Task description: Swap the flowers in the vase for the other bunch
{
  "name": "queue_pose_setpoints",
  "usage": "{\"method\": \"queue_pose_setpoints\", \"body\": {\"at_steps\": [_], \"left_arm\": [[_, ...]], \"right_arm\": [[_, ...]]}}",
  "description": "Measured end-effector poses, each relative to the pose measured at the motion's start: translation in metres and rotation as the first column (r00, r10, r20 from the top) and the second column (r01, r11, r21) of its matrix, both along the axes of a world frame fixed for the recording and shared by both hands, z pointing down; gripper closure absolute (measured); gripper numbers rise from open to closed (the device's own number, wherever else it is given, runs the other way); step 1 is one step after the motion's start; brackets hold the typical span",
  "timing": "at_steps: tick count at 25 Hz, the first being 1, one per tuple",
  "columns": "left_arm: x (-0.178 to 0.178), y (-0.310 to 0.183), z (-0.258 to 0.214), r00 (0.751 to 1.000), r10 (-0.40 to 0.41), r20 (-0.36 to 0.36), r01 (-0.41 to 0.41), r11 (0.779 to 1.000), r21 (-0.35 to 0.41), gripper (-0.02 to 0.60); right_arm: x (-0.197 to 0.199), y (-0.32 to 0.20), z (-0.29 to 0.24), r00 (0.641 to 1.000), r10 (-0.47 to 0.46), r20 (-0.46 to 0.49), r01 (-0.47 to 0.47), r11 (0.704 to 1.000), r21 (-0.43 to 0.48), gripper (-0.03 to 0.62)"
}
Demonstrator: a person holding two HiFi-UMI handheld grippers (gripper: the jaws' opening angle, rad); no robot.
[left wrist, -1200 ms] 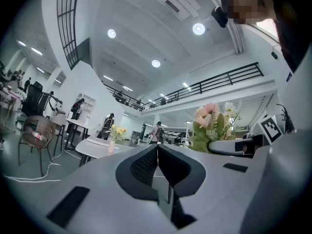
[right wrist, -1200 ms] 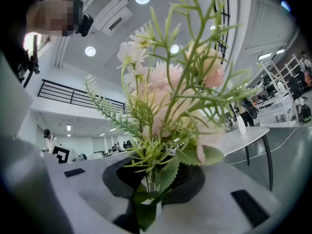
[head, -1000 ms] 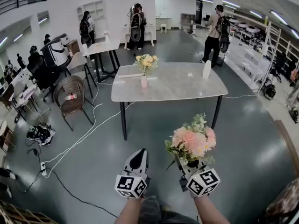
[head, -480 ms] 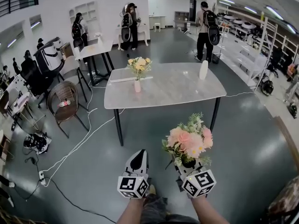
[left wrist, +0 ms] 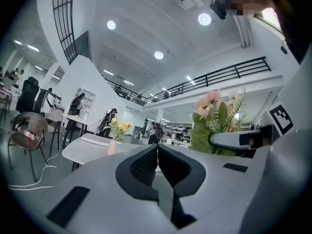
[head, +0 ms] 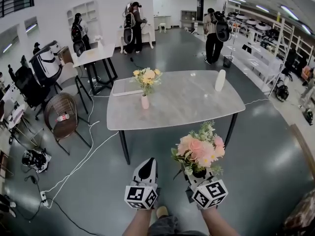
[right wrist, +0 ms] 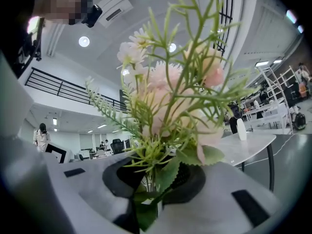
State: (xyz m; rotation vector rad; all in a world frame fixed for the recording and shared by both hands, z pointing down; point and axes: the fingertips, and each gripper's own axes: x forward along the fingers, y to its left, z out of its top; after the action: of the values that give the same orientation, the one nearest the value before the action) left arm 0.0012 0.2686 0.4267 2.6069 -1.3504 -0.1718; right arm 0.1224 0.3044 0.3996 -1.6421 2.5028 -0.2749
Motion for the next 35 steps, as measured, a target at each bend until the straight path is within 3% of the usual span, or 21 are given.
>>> {"method": "queue_pose_setpoints", "body": {"at_steps": [11,22,35], "left_arm": [[-0.019,-0.104,0.008,0.999,0.034,0.015,-0.034,0.999,-0.007,0.566],[-0.051,-0.151,0.027,1.000,-0.012,0.002,0.012,0.999,-0.042,0.566],[-0.038,-0.221,0.030,1.000,-0.015,-0.018,0.014,0.997,-0.072,0.565]], "right_arm": [[-0.020,-0.109,0.011,0.999,0.041,0.025,-0.041,0.999,-0.016,0.498],[-0.053,-0.168,0.025,1.000,-0.016,0.019,0.016,0.999,-0.034,0.498],[-0.044,-0.243,0.017,0.999,-0.048,0.014,0.049,0.999,-0.020,0.499]]}}
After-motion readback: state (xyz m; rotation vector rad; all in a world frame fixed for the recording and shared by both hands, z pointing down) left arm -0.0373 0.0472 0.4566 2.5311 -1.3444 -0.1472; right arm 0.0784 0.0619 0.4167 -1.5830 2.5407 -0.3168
